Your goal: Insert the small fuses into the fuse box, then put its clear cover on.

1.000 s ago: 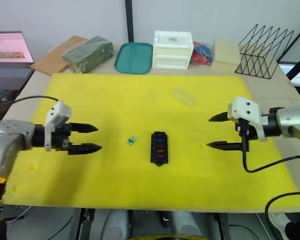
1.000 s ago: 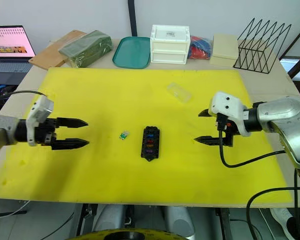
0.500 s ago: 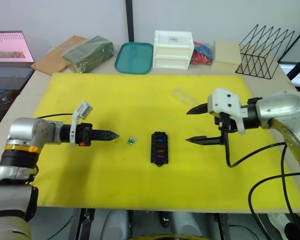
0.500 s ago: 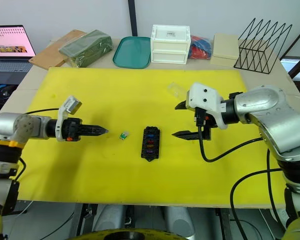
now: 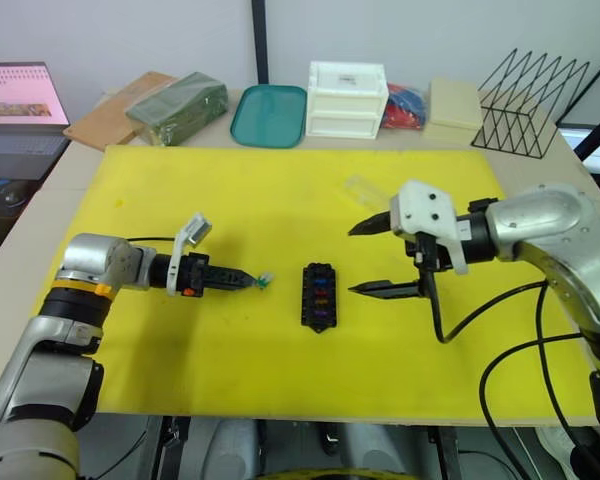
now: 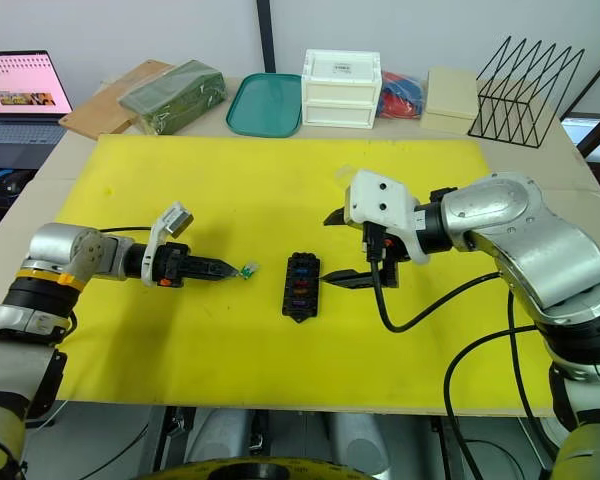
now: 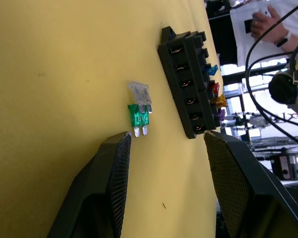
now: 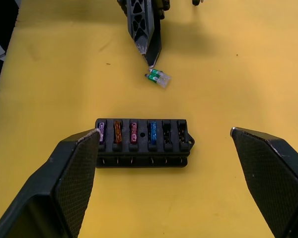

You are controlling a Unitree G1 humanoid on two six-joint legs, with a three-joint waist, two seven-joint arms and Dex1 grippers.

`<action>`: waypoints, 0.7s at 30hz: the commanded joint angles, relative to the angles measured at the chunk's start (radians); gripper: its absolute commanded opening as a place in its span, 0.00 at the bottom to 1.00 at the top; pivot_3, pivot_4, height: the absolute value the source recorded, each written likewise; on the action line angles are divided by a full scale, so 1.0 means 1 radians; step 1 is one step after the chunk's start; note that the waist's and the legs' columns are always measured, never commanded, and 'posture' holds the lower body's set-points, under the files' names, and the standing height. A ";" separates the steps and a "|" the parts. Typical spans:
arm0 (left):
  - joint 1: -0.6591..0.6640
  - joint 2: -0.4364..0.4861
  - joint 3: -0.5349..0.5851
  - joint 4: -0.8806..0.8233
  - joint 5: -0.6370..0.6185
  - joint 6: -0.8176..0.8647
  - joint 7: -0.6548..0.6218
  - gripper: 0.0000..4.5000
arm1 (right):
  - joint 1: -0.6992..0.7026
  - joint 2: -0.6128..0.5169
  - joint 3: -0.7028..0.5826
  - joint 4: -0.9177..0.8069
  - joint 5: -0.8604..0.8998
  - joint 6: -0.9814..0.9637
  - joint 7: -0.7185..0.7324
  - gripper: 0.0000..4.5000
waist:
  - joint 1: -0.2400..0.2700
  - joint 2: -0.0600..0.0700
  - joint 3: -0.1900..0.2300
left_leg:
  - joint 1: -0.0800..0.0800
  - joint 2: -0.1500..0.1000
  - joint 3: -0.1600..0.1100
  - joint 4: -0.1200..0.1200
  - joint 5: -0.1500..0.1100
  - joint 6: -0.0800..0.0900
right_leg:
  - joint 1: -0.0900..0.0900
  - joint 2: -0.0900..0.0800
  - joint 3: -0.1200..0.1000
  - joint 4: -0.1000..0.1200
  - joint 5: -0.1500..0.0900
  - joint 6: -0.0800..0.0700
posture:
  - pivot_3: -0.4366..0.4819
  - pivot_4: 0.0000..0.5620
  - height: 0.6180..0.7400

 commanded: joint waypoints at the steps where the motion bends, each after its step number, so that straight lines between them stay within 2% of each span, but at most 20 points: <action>1: -0.009 -0.016 -0.015 0.016 0.025 -0.026 -0.002 0.56 | -0.006 -0.009 -0.022 -0.035 0.012 0.002 -0.009 1.00 | 0.001 0.000 0.000 | 0.000 0.000 0.000 0.000 0.000 0.000 | 0.000 0.000 0.000 0.000 0.000 0.000 | 0.48 0.27 1.00; 9: -0.022 -0.074 -0.011 0.053 0.056 -0.061 0.009 0.56 | -0.008 -0.013 -0.014 -0.044 0.003 0.006 -0.018 1.00 | 0.005 0.000 0.000 | 0.000 -0.001 0.000 0.001 0.000 0.000 | 0.002 -0.001 -0.001 0.000 0.000 0.000 | 0.48 0.27 1.00; 17: -0.017 -0.091 -0.015 0.075 0.073 -0.075 -0.004 0.56 | -0.014 -0.010 -0.011 -0.054 0.006 0.019 -0.034 1.00 | 0.005 0.000 0.000 | 0.001 -0.001 -0.001 0.002 0.000 0.000 | 0.004 -0.001 -0.002 0.000 0.000 0.000 | 0.48 0.27 1.00; 20: -0.006 -0.094 -0.018 0.070 0.081 -0.084 -0.006 0.44 | -0.016 -0.011 -0.009 -0.055 0.006 0.021 -0.036 1.00 | 0.005 0.000 0.000 | 0.001 -0.001 -0.001 0.002 0.000 0.000 | 0.004 -0.002 -0.002 0.000 0.000 0.000 | 0.48 0.27 1.00; 21: -0.003 -0.095 -0.018 0.070 0.084 -0.088 -0.007 0.36 | -0.017 -0.011 -0.009 -0.055 0.006 0.023 -0.036 1.00 | 0.004 0.000 0.000 | 0.001 -0.001 -0.001 0.002 0.000 0.000 | 0.004 -0.002 -0.002 0.000 0.000 0.000 | 0.48 0.27 1.00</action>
